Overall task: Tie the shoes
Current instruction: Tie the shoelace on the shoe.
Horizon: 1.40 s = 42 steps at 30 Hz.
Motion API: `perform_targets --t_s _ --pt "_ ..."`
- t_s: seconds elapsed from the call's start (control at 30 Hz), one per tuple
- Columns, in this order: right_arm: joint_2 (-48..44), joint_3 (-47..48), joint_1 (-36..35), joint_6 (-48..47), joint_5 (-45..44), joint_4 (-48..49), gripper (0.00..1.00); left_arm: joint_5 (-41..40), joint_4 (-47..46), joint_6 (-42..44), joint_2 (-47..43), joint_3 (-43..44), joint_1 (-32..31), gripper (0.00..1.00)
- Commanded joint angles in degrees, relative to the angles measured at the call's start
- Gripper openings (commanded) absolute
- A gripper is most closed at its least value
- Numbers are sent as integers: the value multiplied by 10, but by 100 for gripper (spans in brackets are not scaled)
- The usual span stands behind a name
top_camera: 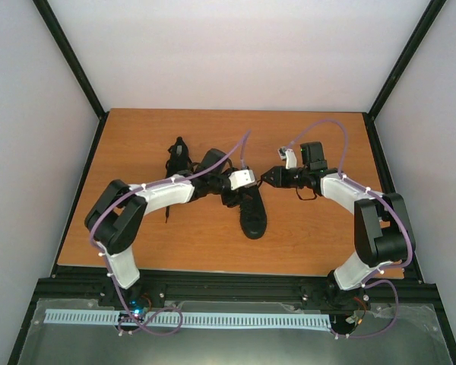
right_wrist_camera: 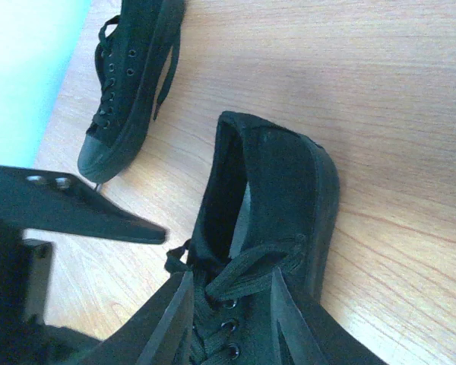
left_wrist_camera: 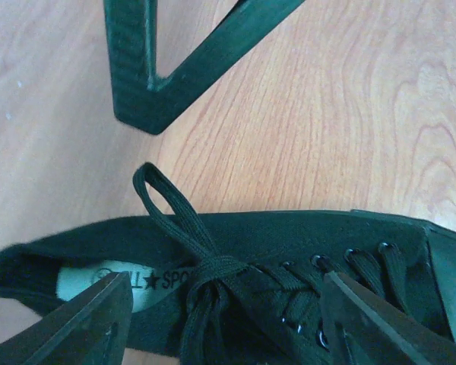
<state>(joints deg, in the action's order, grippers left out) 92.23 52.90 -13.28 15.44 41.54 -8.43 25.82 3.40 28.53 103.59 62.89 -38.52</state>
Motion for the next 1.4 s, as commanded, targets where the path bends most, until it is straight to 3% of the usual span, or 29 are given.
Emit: perform_targets --t_s 0.0,0.2,0.37,0.6,0.83,0.97,1.17,1.3,1.37 --pt "-4 11 -2 -4 -20 -7 31 8 73 42 -52 16 3 73" --pt "-9 5 -2 0 -25 -3 31 -6 115 29 -68 -8 2 71" --pt "-16 -3 -2 3 -26 -1 30 5 111 29 -57 -22 -4 54" --pt "-20 -12 -2 3 -27 -1 30 -12 79 33 -38 -24 -5 39" --pt "-14 -8 -2 1 -24 -2 30 19 84 35 -25 -22 -5 37" --pt "-10 -7 -2 0 -23 -4 30 14 74 37 -19 -19 -5 30" --pt "-6 -7 -2 -1 -21 -3 30 19 87 47 -16 -17 -5 37" --pt "-6 -7 -2 -1 -21 -3 30 4 77 34 -20 -17 -5 9" --pt "-8 -8 -2 -1 -22 -3 30 -8 86 35 -26 -17 -4 1"
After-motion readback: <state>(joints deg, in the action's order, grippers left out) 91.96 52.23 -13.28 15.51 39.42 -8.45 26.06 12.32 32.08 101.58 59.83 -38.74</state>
